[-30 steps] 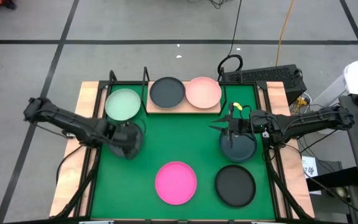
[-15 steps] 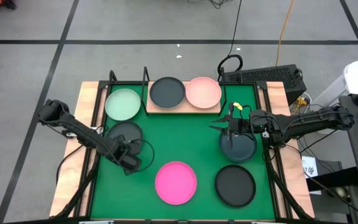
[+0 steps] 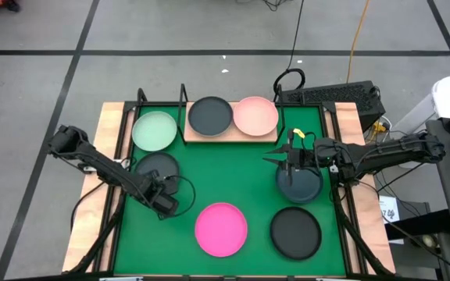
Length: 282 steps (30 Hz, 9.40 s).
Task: Place and stack plates onto a shelf
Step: Stack the left black plate on top of the light orange plate on the shelf, then stack the dark blue plate on top of the left black plate on the shelf
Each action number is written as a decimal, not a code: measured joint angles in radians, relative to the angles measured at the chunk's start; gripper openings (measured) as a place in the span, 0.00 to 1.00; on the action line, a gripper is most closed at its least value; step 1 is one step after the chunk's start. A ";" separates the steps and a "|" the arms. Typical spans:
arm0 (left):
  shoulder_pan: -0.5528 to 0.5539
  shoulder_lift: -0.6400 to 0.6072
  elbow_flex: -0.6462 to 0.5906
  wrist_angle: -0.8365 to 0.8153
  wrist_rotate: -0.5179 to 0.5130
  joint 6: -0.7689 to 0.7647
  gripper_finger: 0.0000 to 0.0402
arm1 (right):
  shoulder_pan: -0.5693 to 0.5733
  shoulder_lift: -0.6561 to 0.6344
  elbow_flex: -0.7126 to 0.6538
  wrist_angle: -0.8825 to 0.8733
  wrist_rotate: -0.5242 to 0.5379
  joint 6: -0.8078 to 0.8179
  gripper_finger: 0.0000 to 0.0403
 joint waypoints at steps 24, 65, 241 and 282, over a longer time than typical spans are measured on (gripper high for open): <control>0.002 0.023 -0.080 0.125 0.055 -0.016 0.03 | 0.000 0.000 0.000 -0.013 0.000 0.000 0.16; 0.629 0.042 0.446 0.552 -0.030 1.484 0.02 | 0.000 0.000 0.000 0.045 0.000 0.003 0.16; 0.448 -0.481 -0.497 1.780 -0.181 1.212 0.28 | 0.223 0.555 0.121 -0.824 -0.004 0.882 0.32; 0.448 -0.481 -0.496 1.825 -0.185 1.194 0.28 | -0.284 0.847 0.770 -0.368 -0.039 -0.114 0.00</control>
